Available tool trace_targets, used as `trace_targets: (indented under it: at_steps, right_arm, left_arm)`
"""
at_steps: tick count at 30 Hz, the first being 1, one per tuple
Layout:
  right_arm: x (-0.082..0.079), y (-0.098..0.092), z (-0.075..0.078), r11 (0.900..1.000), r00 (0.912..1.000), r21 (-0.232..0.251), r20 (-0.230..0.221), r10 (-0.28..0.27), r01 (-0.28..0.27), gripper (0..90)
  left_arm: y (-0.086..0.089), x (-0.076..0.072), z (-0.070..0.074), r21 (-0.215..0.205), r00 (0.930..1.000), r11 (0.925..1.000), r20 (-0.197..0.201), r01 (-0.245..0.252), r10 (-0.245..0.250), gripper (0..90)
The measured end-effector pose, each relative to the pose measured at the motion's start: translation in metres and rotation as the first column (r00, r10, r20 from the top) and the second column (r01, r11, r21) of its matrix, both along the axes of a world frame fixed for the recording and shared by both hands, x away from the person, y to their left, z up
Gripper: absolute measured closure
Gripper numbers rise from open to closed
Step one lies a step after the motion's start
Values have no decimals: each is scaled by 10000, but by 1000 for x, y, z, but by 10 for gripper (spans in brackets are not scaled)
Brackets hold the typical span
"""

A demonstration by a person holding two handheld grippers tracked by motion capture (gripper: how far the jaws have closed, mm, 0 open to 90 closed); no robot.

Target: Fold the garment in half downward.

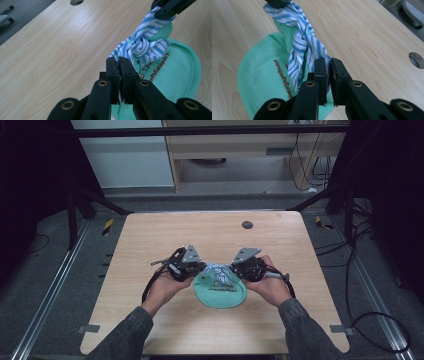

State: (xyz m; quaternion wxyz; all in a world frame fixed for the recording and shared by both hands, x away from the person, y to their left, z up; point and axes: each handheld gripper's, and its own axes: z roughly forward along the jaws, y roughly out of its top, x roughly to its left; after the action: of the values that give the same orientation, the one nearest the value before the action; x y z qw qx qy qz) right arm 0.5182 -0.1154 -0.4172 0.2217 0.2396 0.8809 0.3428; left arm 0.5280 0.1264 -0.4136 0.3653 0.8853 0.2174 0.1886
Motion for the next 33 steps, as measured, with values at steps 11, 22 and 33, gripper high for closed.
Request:
trace_targets:
  at_steps: [11, 22, 33]
  right_arm:
    - [-8, 0, -6, 9998, 9998, -46, -112, 189, -190, 836]
    - [-19, 1, -13, 9992, 9989, -34, -247, 390, -390, 833]
    - [-27, 0, -24, 9991, 9981, 89, -459, 419, -416, 828]
  left_arm:
    - [3, -9, -11, -182, 9998, 9998, -171, 45, -48, 869]
    - [5, -20, -20, -156, 9997, 9998, -191, 158, -161, 867]
    - [6, -27, -31, -128, 9989, 9995, -380, 287, -291, 866]
